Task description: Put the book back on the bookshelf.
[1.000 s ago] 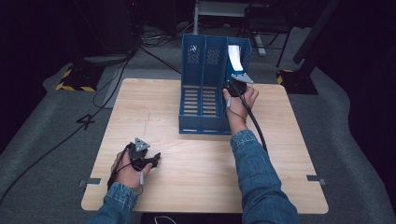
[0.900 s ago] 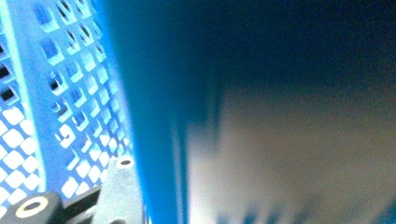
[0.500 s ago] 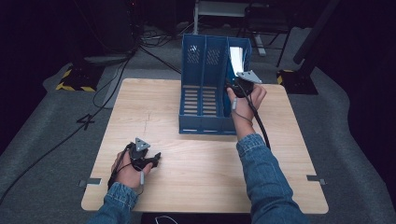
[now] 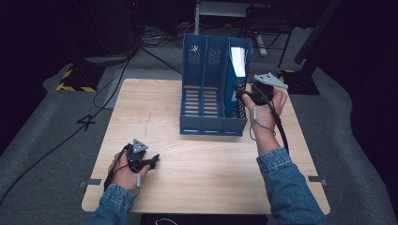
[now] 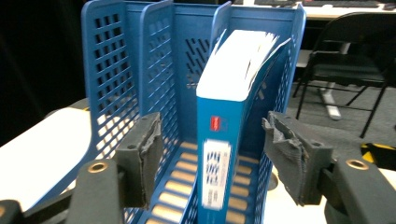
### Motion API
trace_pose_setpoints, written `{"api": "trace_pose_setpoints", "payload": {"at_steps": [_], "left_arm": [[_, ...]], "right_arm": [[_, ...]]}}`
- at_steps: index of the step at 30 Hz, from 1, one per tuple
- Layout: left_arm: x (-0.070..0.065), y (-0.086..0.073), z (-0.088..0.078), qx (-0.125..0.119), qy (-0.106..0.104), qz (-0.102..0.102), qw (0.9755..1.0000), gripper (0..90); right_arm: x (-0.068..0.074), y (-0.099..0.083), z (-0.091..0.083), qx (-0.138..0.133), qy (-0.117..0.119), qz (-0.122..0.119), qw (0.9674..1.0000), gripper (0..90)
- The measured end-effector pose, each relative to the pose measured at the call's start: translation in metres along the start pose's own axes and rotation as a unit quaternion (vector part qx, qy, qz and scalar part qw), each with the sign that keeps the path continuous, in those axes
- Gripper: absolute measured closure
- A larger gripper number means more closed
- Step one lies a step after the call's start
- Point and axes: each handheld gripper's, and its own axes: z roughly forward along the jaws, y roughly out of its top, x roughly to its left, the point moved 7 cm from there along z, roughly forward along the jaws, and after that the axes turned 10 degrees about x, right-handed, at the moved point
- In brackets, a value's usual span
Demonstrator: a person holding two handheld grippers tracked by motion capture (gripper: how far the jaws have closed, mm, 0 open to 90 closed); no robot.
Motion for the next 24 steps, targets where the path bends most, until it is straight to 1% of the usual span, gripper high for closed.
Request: {"api": "trace_pose_setpoints", "payload": {"at_steps": [3, 6, 7, 8, 9, 10, 11, 12, 14, 17, 19, 20, 21, 22, 23, 24], "left_arm": [[0.002, -0.002, -0.002, 0.0, 0.0, 0.002, 1.0, 34.3], [0.002, -0.003, -0.002, 0.0, -0.001, 0.003, 1.0, 34.3], [0.002, -0.003, -0.002, 0.0, -0.001, 0.003, 1.0, 34.2], [0.002, -0.003, -0.002, 0.0, -0.002, 0.003, 1.0, 34.2], [0.002, -0.003, -0.002, 0.001, -0.003, 0.003, 1.0, 33.8], [0.002, -0.003, -0.002, 0.001, -0.003, 0.003, 1.0, 33.8], [0.003, -0.003, -0.002, 0.001, -0.002, 0.004, 1.0, 33.8], [0.003, -0.003, -0.002, 0.0, -0.002, 0.003, 1.0, 33.8], [0.003, -0.003, -0.002, 0.0, -0.002, 0.004, 1.0, 33.8], [0.003, -0.003, -0.002, 0.0, -0.002, 0.004, 1.0, 33.8], [0.003, -0.003, -0.002, 0.0, -0.002, 0.004, 1.0, 33.8], [0.003, -0.003, -0.002, 0.0, -0.003, 0.004, 1.0, 33.8], [0.003, -0.003, -0.002, 0.0, -0.003, 0.004, 1.0, 33.7], [0.003, -0.003, -0.002, 0.001, -0.003, 0.004, 1.0, 33.7], [0.003, -0.003, -0.002, 0.0, -0.002, 0.004, 1.0, 33.6], [0.003, -0.003, -0.002, 0.001, -0.002, 0.005, 1.0, 33.6]], "right_arm": [[-0.002, -0.006, -0.017, 0.009, 0.012, -0.005, 0.9999, 36.1], [-0.004, -0.013, -0.028, 0.022, 0.026, -0.008, 0.9994, 34.7], [-0.004, -0.013, -0.028, 0.022, 0.026, -0.008, 0.9994, 34.7], [-0.005, -0.016, -0.033, 0.026, 0.03, -0.011, 0.9991, 34.7], [-0.008, -0.022, -0.041, 0.034, 0.032, -0.022, 0.9987, 34.2], [-0.008, -0.022, -0.041, 0.034, 0.032, -0.022, 0.9987, 34.2], [-0.012, -0.028, -0.047, 0.045, 0.033, -0.029, 0.998, 34.1], [-0.012, -0.028, -0.047, 0.045, 0.033, -0.029, 0.998, 34.1], [-0.016, -0.034, -0.054, 0.051, 0.042, -0.03, 0.9974, 34.0], [-0.022, -0.045, -0.063, 0.066, 0.053, -0.03, 0.996, 33.1], [-0.026, -0.053, -0.067, 0.078, 0.055, -0.033, 0.9949, 32.6], [-0.026, -0.053, -0.067, 0.078, 0.055, -0.033, 0.9949, 32.6], [-0.028, -0.061, -0.072, 0.092, 0.061, -0.037, 0.9932, 31.5], [-0.028, -0.061, -0.072, 0.092, 0.061, -0.037, 0.9932, 31.5], [-0.031, -0.067, -0.076, 0.104, 0.058, -0.045, 0.9919, 31.1], [-0.033, -0.071, -0.078, 0.107, 0.054, -0.049, 0.9916, 31.0]]}}
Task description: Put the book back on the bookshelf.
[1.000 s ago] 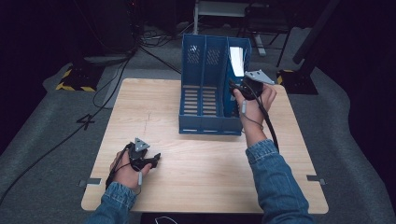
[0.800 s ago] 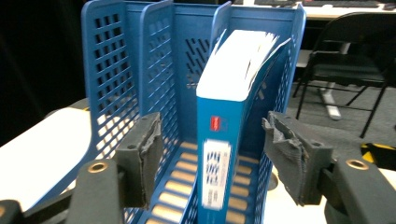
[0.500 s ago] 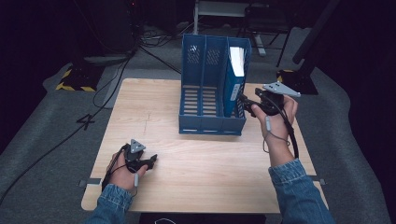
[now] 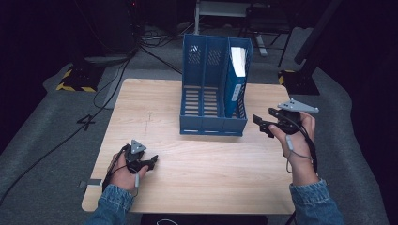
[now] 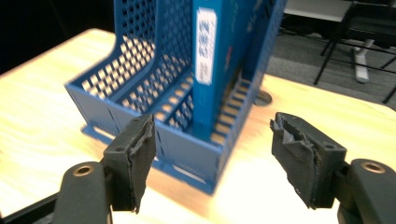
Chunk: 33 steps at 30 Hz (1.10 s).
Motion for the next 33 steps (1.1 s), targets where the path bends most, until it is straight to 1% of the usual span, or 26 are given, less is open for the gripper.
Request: {"api": "trace_pose_setpoints", "payload": {"at_steps": [1, 2, 4, 5, 8, 9, 10, 11, 12, 13, 14, 17, 20, 23, 28, 30, 32, 33], "left_arm": [[0.0, 0.0, 0.0, 0.0, 0.0, 0.0, 1.0, 33.6], [0.0, 0.0, 0.0, 0.0, 0.001, 0.0, 1.0, 33.6], [0.0, 0.0, 0.0, 0.0, 0.001, 0.0, 1.0, 33.5], [0.0, 0.0, 0.0, 0.0, 0.0, 0.001, 1.0, 33.6], [0.0, 0.0, 0.0, 0.001, 0.0, 0.001, 1.0, 33.5], [0.0, 0.0, 0.0, 0.0, 0.001, 0.001, 1.0, 33.5], [0.0, 0.0, 0.0, 0.0, 0.0, 0.001, 1.0, 33.5], [0.0, 0.0, 0.0, 0.001, 0.001, 0.002, 1.0, 33.5], [0.0, 0.0, 0.0, 0.0, 0.001, 0.002, 1.0, 33.5], [0.0, 0.0, 0.0, 0.0, 0.001, 0.002, 1.0, 33.5], [0.0, 0.001, 0.0, 0.0, 0.001, 0.002, 1.0, 33.5], [0.0, 0.001, 0.0, 0.0, 0.0, 0.003, 1.0, 33.4], [0.0, 0.001, 0.001, 0.001, -0.001, 0.003, 1.0, 33.2], [0.0, 0.001, 0.001, 0.001, -0.002, 0.004, 1.0, 33.0], [0.001, 0.002, 0.001, 0.001, -0.002, 0.004, 1.0, 32.9], [0.001, 0.002, 0.001, 0.001, -0.001, 0.005, 1.0, 32.9], [0.001, 0.002, 0.001, 0.0, -0.002, 0.004, 1.0, 32.9], [0.001, 0.002, 0.001, 0.001, -0.002, 0.004, 1.0, 32.9]], "right_arm": [[0.0, 0.0, 0.0, 0.0, 0.0, 0.0, 1.0, 31.0], [-0.001, -0.005, -0.002, 0.003, 0.001, -0.002, 1.0, 30.8], [-0.002, -0.018, -0.005, 0.006, 0.013, 0.009, 0.9999, 30.6], [-0.003, -0.026, -0.005, 0.011, 0.017, 0.01, 0.9998, 30.6], [-0.007, -0.048, -0.005, 0.035, 0.023, 0.006, 0.9991, 30.6], [-0.008, -0.053, -0.006, 0.042, 0.027, 0.003, 0.9988, 30.6], [-0.011, -0.063, -0.007, 0.053, 0.035, 0.0, 0.998, 30.6], [-0.013, -0.067, -0.007, 0.055, 0.037, 0.004, 0.9978, 30.6], [-0.016, -0.071, -0.006, 0.059, 0.038, 0.012, 0.9974, 30.6], [-0.02, -0.077, -0.005, 0.07, 0.036, 0.013, 0.9968, 30.6], [-0.02, -0.077, -0.005, 0.07, 0.036, 0.013, 0.9968, 30.6], [-0.026, -0.089, -0.002, 0.088, 0.028, 0.014, 0.9956, 30.2], [-0.031, -0.106, 0.006, 0.121, 0.025, 0.012, 0.9923, 30.0], [-0.035, -0.121, 0.014, 0.158, 0.03, 0.009, 0.987, 29.4], [-0.037, -0.144, 0.026, 0.204, 0.035, 0.007, 0.9784, 28.8], [-0.038, -0.15, 0.03, 0.21, 0.035, 0.007, 0.9771, 28.8], [-0.039, -0.154, 0.033, 0.211, 0.03, 0.012, 0.9769, 28.8], [-0.04, -0.157, 0.035, 0.215, 0.031, 0.014, 0.9761, 28.8]]}}
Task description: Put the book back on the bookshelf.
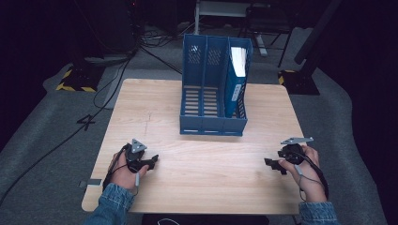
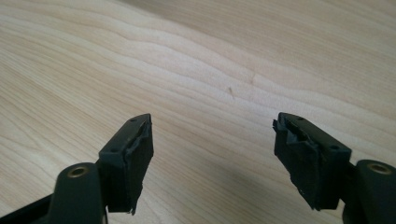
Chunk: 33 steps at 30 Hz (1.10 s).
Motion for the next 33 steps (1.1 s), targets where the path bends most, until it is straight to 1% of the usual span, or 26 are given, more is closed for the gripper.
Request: {"api": "trace_pose_setpoints", "payload": {"at_steps": [4, 6, 9, 10, 11, 14, 16, 18, 21, 23, 24, 29, 33], "left_arm": [[0.0, 0.0, 0.0, -0.001, 0.0, 0.0, 1.0, 32.9], [0.0, 0.0, 0.0, 0.0, 0.0, 0.0, 1.0, 32.8], [0.0, 0.0, 0.0, 0.0, 0.0, 0.0, 1.0, 32.8], [0.0, 0.0, 0.0, 0.001, -0.001, 0.0, 1.0, 32.8], [0.0, 0.0, 0.0, 0.001, -0.001, 0.0, 1.0, 32.7], [0.0, 0.001, 0.0, -0.001, -0.001, 0.0, 1.0, 32.7], [0.0, 0.001, 0.0, 0.0, -0.001, 0.0, 1.0, 32.7], [0.0, 0.001, 0.001, -0.001, -0.001, 0.0, 1.0, 32.6], [0.0, 0.001, 0.0, -0.001, -0.001, 0.0, 1.0, 32.7], [0.0, 0.0, 0.0, 0.0, -0.001, -0.001, 1.0, 32.7], [-0.001, 0.0, 0.001, 0.0, -0.002, 0.0, 1.0, 32.6], [0.0, 0.001, 0.001, -0.001, -0.001, 0.001, 1.0, 32.6], [0.0, 0.001, 0.001, 0.0, -0.001, 0.001, 1.0, 32.6]], "right_arm": [[-0.001, -0.007, 0.008, 0.01, 0.004, 0.004, 0.9999, 28.5], [-0.003, -0.01, 0.013, 0.007, 0.002, -0.001, 1.0, 28.5], [-0.004, -0.016, 0.021, 0.011, 0.0, -0.009, 0.9999, 27.7], [-0.005, -0.016, 0.023, 0.004, -0.005, -0.014, 0.9999, 25.3], [-0.005, -0.016, 0.024, -0.004, -0.006, -0.017, 0.9998, 24.9], [-0.005, -0.016, 0.026, -0.016, -0.014, -0.028, 0.9994, 24.0], [-0.004, -0.017, 0.028, -0.026, -0.018, -0.034, 0.9989, 19.6], [-0.003, -0.017, 0.031, -0.045, -0.018, -0.034, 0.9982, 14.7], [-0.001, -0.017, 0.033, -0.071, -0.016, -0.036, 0.9967, 13.9], [-0.001, -0.017, 0.035, -0.091, -0.016, -0.033, 0.9951, 13.1], [-0.001, -0.017, 0.035, -0.097, -0.014, -0.032, 0.9946, 13.4], [-0.001, -0.018, 0.035, -0.098, -0.015, -0.033, 0.9946, 12.9], [-0.001, -0.017, 0.036, -0.096, -0.019, -0.03, 0.9948, 10.5]]}}
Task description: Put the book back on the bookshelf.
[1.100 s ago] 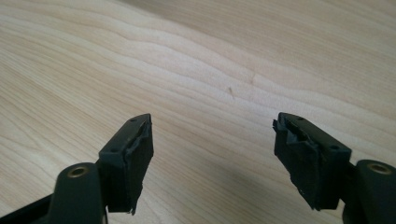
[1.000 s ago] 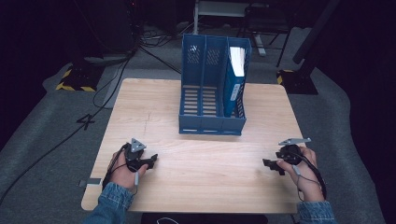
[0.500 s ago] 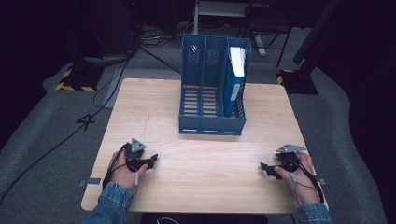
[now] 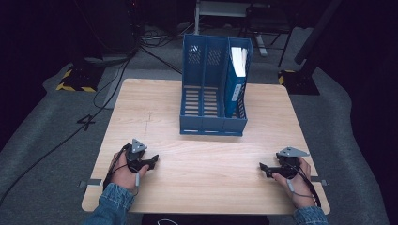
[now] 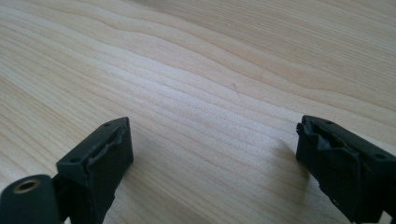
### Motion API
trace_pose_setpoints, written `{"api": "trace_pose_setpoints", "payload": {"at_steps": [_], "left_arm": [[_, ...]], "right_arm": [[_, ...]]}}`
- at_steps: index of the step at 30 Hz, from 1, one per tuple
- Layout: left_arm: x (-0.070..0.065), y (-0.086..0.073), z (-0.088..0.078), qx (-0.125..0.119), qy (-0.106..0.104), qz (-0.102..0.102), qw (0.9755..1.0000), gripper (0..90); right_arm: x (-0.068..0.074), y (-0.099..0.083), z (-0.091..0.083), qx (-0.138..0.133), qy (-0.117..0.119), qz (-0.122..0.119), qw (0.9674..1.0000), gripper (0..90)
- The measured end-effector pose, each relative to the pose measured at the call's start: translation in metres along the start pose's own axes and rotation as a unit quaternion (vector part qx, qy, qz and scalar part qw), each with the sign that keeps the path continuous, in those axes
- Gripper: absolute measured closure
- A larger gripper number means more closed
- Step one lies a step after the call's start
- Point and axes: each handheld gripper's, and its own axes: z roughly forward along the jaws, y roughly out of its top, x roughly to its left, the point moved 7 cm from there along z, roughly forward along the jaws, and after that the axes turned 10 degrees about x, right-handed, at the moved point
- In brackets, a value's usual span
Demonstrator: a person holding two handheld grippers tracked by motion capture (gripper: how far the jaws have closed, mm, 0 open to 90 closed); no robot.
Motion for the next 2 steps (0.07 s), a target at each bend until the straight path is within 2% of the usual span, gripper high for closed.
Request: {"api": "trace_pose_setpoints", "payload": {"at_steps": [2], "left_arm": [[0.0001, 0.0001, 0.0, 0.0, 0.0, 0.0, 1.0, 32.6]], "right_arm": [[0.0001, 0.0001, 0.0002, 0.0, 0.0, 0.0, 1.0, 10.5]]}}
